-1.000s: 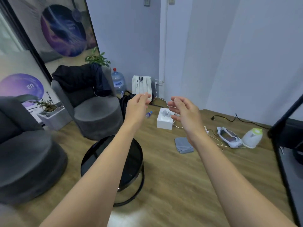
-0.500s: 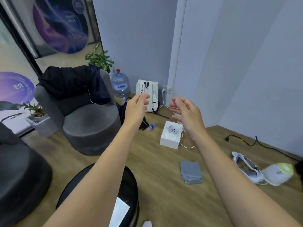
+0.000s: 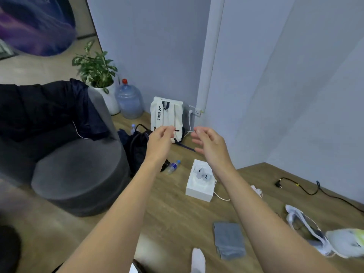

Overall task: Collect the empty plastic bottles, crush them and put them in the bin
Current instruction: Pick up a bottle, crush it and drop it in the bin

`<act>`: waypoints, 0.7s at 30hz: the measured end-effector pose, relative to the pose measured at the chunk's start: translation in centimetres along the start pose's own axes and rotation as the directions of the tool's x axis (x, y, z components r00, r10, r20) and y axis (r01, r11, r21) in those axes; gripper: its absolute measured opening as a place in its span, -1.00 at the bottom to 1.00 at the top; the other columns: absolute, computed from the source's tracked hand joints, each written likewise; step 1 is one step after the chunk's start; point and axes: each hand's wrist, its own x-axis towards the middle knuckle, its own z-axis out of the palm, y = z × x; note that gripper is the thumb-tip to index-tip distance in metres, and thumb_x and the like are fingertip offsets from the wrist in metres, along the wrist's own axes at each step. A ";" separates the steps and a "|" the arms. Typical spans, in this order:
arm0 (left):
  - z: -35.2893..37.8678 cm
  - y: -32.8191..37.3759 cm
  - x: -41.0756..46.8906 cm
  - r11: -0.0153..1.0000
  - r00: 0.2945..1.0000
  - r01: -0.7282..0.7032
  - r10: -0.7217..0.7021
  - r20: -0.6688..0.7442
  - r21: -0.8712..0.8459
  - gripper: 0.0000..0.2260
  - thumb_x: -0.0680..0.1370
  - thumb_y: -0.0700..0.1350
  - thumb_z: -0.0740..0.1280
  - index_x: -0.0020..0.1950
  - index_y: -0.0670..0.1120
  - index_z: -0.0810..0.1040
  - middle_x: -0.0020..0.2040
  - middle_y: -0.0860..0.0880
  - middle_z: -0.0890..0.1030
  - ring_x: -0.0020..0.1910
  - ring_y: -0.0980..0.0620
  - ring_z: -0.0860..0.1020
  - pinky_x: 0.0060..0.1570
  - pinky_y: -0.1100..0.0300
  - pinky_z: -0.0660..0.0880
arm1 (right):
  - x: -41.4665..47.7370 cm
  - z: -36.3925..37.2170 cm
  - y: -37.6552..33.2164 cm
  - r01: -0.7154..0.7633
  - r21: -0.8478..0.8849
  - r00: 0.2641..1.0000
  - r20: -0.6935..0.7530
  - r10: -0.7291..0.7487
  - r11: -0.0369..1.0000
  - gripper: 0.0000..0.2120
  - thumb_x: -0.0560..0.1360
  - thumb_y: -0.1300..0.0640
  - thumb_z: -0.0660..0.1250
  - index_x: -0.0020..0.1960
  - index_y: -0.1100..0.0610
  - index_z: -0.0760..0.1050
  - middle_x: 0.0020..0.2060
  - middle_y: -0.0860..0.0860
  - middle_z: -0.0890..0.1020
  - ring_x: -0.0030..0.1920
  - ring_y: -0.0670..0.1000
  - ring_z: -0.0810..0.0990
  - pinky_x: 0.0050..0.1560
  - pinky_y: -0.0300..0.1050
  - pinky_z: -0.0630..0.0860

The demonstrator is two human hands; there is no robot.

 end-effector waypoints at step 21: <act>6.1 -26.7 41.5 0.888 0.884 0.456 -0.459 -0.086 -0.058 -0.87 0.58 -0.08 0.28 0.03 0.00 0.63 -0.03 0.02 0.63 0.00 0.04 0.58 0.13 0.10 0.53 | 39.4 11.8 30.3 -0.571 0.141 0.814 -0.032 0.580 0.809 -0.89 0.61 0.04 0.25 0.06 0.00 0.54 0.03 0.03 0.68 0.07 -0.01 0.67 0.09 -0.02 0.62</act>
